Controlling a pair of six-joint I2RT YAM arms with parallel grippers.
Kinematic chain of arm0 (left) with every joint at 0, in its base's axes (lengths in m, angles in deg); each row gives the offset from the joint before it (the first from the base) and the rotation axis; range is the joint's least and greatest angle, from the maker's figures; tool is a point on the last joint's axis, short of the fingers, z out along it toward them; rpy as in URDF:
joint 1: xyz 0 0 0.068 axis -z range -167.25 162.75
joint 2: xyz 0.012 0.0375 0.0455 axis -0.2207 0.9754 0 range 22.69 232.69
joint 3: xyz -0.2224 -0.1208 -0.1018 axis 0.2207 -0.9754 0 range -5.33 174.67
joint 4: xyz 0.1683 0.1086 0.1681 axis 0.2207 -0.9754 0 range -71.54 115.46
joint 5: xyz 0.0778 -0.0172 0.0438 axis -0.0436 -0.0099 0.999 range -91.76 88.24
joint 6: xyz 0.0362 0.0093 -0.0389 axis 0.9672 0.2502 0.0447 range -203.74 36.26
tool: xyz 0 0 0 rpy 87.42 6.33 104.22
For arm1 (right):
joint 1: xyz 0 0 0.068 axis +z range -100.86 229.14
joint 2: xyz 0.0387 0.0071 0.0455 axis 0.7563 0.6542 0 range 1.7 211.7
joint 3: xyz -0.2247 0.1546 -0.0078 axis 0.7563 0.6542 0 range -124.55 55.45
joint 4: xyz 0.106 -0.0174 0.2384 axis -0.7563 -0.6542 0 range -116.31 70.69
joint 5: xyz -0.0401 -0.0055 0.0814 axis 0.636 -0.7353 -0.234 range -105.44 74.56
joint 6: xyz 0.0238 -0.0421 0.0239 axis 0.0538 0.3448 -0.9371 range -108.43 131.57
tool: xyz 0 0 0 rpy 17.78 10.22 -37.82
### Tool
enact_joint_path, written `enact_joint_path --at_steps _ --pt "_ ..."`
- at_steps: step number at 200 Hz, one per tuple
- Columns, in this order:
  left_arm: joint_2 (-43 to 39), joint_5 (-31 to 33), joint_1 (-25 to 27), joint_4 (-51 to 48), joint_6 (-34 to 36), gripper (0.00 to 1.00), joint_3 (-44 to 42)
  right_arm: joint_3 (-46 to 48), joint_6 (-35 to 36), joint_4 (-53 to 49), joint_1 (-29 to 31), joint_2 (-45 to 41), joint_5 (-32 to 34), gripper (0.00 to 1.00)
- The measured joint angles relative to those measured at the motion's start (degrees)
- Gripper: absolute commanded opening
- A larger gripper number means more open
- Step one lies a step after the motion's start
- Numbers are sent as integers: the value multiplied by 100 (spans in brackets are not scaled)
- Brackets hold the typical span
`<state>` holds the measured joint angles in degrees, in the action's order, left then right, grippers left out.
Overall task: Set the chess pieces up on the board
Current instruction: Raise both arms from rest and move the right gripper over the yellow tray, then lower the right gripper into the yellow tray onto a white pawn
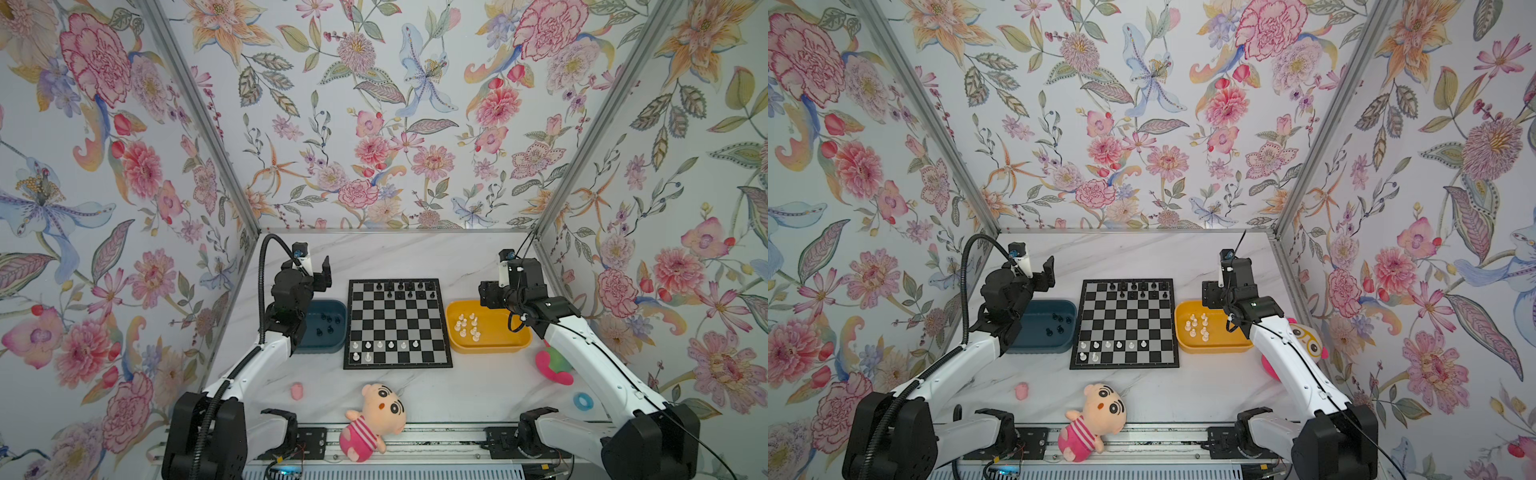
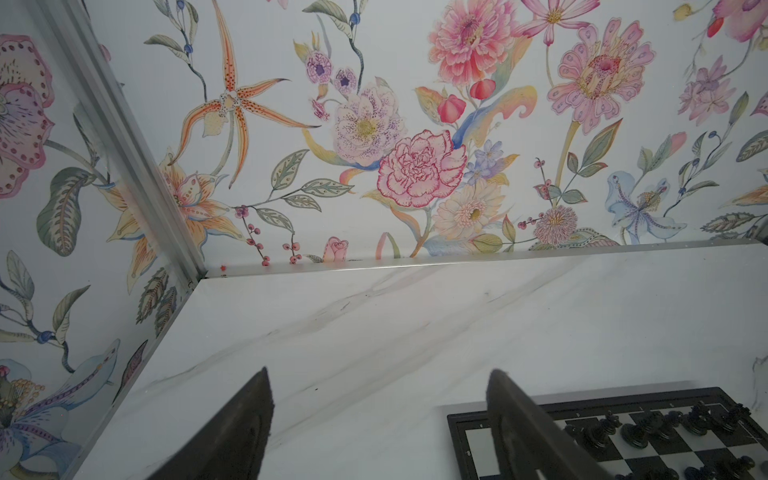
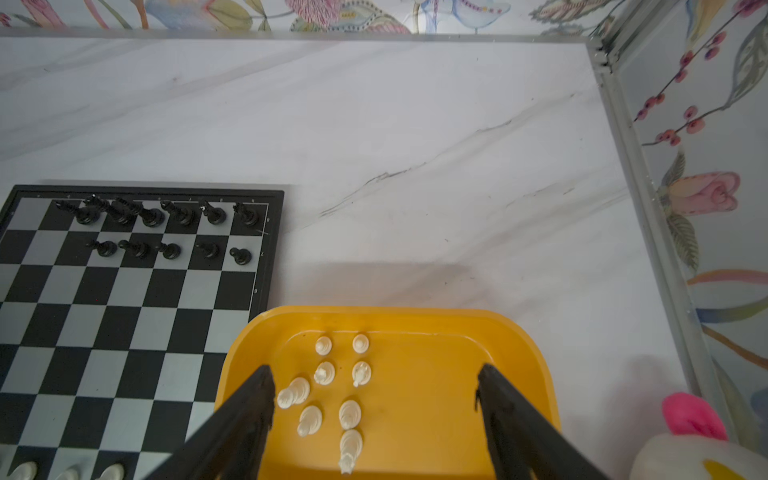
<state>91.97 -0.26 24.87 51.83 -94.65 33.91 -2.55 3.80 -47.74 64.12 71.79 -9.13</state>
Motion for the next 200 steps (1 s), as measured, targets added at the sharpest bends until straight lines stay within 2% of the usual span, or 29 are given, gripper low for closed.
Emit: enact_joint_path --at_steps 31,85,138,200 --pt "70 216 146 -245 109 81 234 -494 -94 -649 0 457 -210 69" --pt "70 568 184 -280 238 80 302 -581 -221 -1290 -216 1058 -699 62" --pt "103 647 197 -170 280 80 302 -656 -413 -1440 -286 1493 -994 49" --pt "190 645 227 -166 280 80 302 -732 -531 -1401 -284 1823 -992 38"
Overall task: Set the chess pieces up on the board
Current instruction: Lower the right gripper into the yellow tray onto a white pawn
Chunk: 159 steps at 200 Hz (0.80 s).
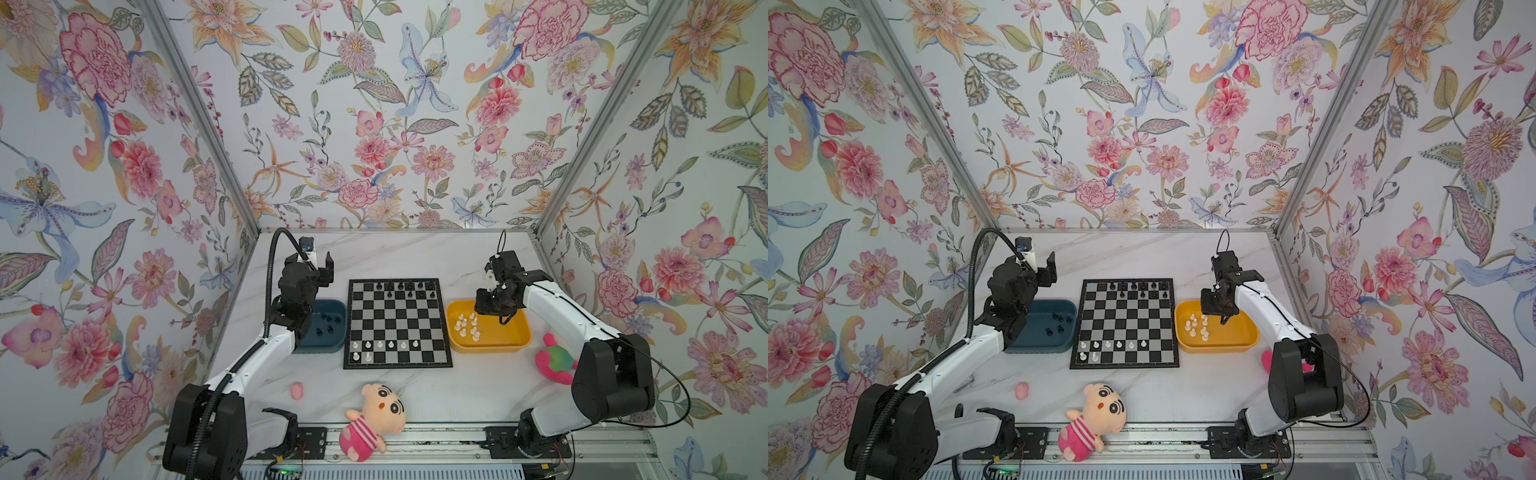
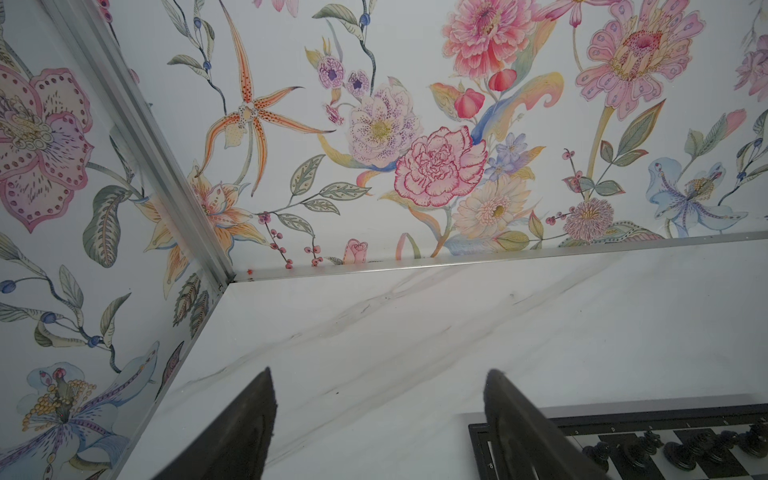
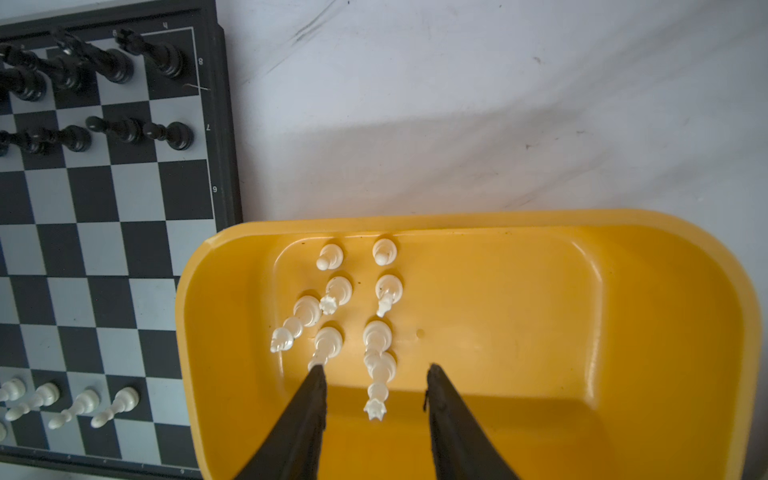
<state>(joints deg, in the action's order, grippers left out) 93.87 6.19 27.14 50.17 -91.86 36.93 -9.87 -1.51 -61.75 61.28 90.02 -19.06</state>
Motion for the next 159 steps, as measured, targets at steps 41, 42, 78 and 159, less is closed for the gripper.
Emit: enact_joint_path --at_steps 41,42,78,159 --pt "35 7 26 11 22 80 0 0 -63 7 33 271 59 36" --pt "35 7 26 11 22 80 0 0 -72 7 37 282 59 36" --pt "37 39 26 13 24 80 0 15 -138 66 96 426 125 33" --pt "63 46 26 13 101 80 0 52 -321 284 109 645 170 31"
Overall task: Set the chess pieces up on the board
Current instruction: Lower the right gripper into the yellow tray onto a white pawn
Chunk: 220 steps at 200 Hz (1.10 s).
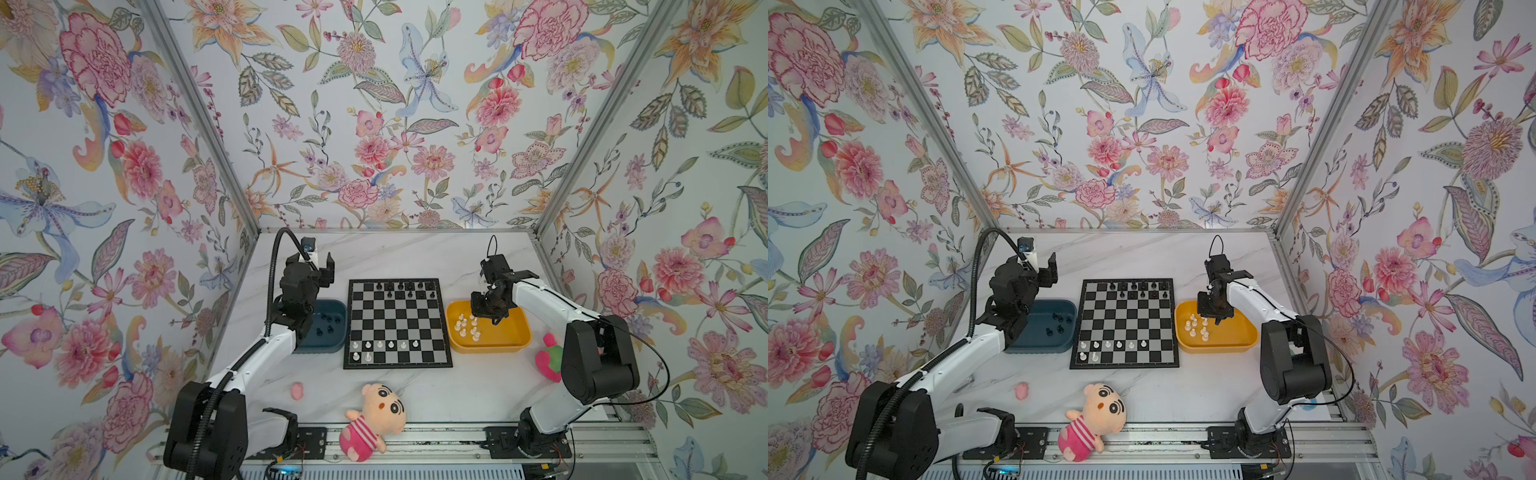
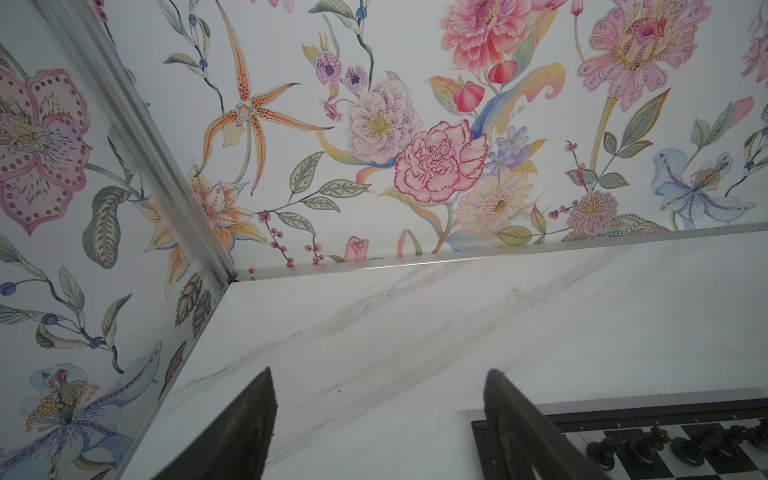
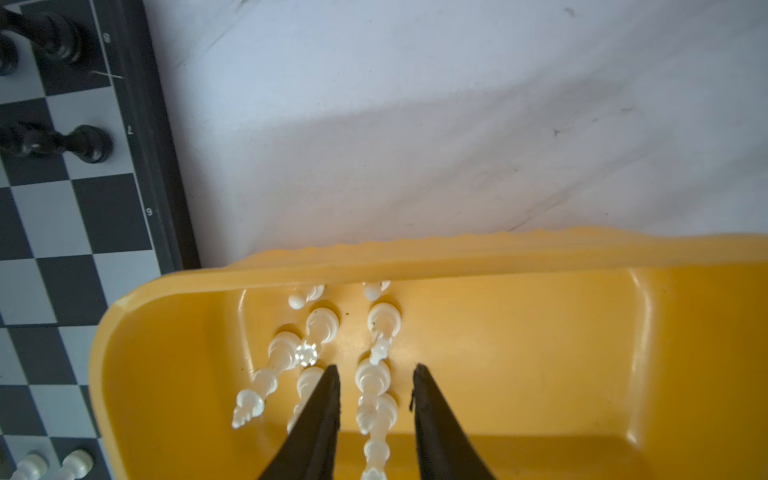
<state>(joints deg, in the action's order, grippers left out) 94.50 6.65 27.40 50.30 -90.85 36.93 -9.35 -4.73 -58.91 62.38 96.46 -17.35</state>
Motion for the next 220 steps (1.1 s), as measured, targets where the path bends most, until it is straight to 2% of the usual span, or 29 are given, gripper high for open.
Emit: enact_joint_path --at_steps 132,220 --pt "33 0 0 -17 72 80 0 2 -109 46 31 282 107 23" --pt "33 -2 0 -26 90 80 0 2 -111 90 31 415 107 22"
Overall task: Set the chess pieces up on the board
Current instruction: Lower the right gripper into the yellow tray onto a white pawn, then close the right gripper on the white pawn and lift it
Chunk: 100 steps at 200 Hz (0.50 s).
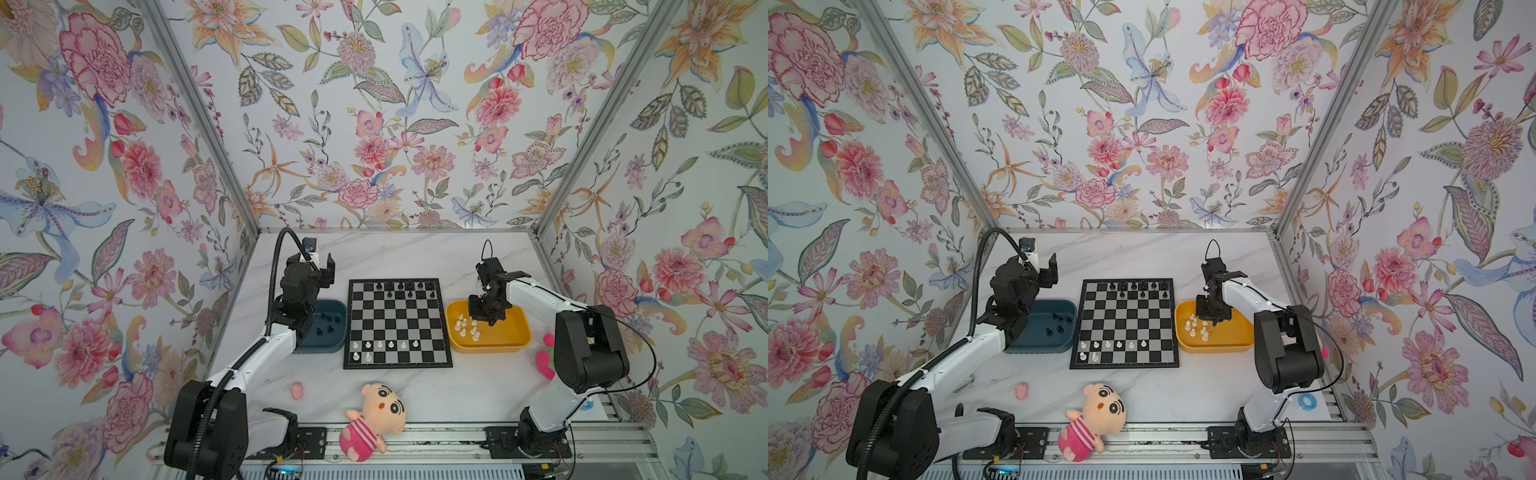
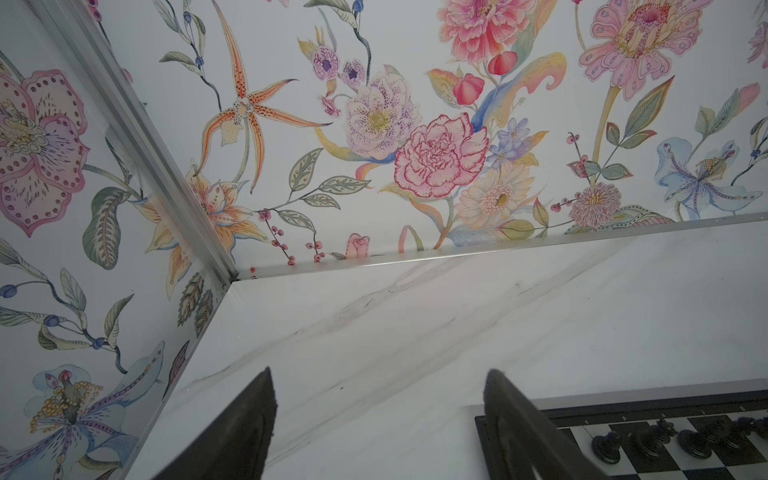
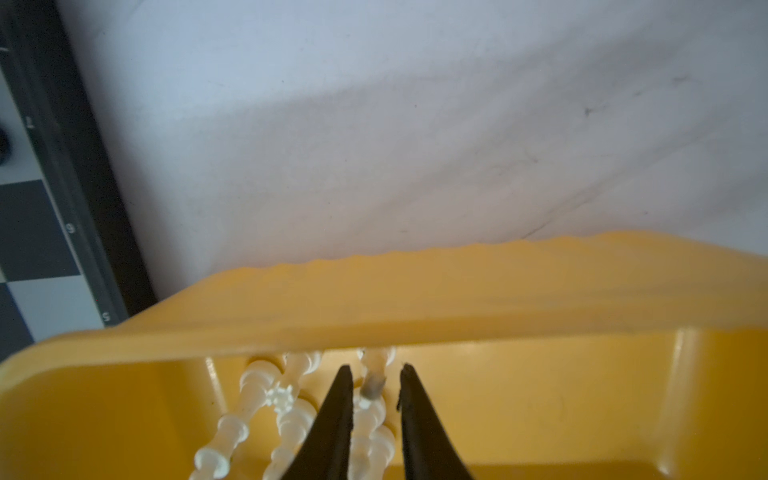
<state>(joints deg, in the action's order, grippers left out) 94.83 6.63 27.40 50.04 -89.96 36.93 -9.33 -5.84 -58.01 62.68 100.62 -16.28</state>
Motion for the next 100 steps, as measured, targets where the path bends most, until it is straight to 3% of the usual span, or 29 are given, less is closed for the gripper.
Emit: enact_joint_path --at_steps 100 --pt "0 2 26 -15 4 80 0 0 -22 87 0 138 0 15"
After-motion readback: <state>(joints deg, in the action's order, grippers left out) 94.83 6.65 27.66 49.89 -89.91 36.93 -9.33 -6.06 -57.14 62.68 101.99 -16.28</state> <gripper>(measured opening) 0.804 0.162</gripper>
